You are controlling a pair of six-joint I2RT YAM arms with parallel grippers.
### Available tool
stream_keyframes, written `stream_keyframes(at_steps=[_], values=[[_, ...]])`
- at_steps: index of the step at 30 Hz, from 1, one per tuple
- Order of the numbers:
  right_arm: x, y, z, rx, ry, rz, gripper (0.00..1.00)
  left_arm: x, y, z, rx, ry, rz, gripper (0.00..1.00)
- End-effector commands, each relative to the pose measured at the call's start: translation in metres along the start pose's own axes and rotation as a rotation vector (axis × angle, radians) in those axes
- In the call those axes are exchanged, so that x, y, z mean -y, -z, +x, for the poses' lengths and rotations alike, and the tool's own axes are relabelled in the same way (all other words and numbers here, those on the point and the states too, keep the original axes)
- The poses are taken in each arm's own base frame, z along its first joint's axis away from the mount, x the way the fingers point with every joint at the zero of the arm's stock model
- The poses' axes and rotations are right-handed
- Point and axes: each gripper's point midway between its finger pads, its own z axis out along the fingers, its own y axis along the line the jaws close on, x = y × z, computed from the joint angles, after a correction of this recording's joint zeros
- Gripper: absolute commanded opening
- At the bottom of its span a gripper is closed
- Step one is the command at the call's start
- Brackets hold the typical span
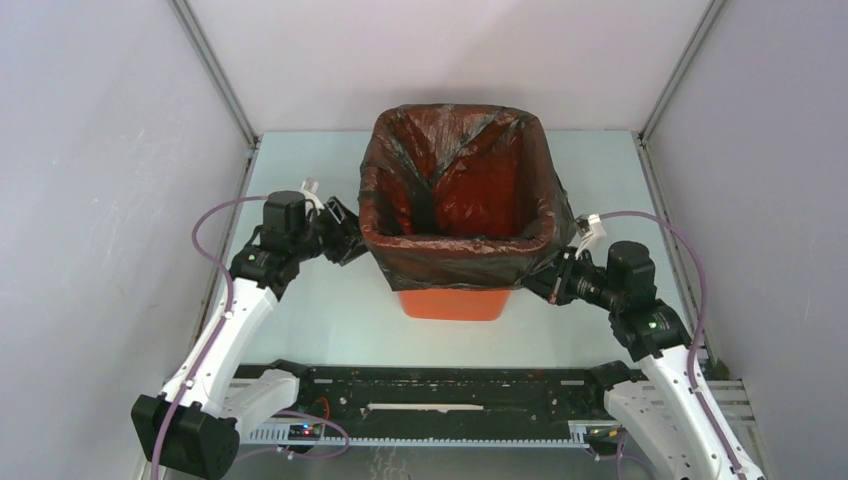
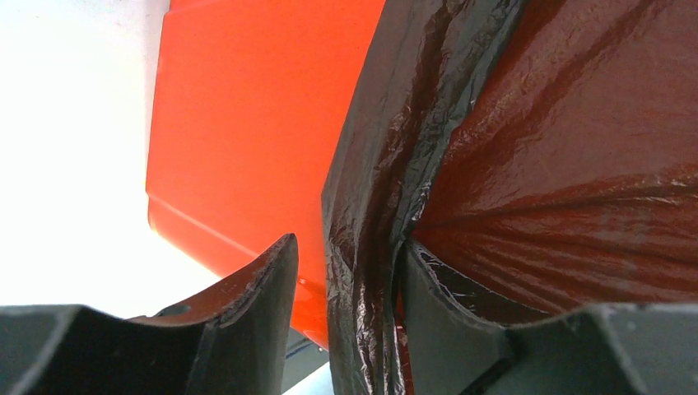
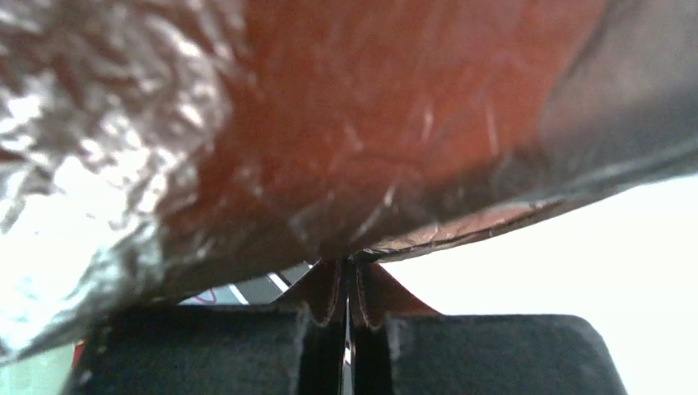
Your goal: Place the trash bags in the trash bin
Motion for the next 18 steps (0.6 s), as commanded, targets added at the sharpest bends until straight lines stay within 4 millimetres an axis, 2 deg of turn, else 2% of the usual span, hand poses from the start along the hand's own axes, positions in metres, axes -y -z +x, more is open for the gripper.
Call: stream_keyframes(at_steps=[1,4,7,8,11,14,16,18], values=[[-0.005,-0.004,-0.001,-0.003,-0.01,-0.041,0.02,0.03,0.011,-0.005,0.021,-0.028,0.1,0.53],[0.001,0.007,0.002,-0.046,-0.049,0.061,0.25,0.033,0.015,-0.008,0.04,-0.033,0.104,0.53],[0.01,0.034,-0.007,-0.024,-0.038,0.224,0.47,0.034,0.021,-0.011,0.067,-0.048,0.096,0.54],[0.011,0.045,-0.011,-0.012,-0.027,0.278,0.55,0.034,0.022,-0.012,0.073,-0.053,0.092,0.54],[0.004,0.084,-0.039,0.081,0.03,0.4,0.76,0.033,0.026,-0.012,0.083,-0.07,0.08,0.57],[-0.016,0.112,-0.082,0.186,0.102,0.455,0.82,0.031,0.026,-0.01,0.074,-0.076,0.071,0.61],[-0.039,0.121,-0.117,0.256,0.158,0.435,0.82,0.03,0.024,-0.009,0.062,-0.072,0.071,0.63],[-0.066,0.122,-0.154,0.308,0.205,0.38,0.82,0.032,0.025,-0.008,0.053,-0.073,0.079,0.64]])
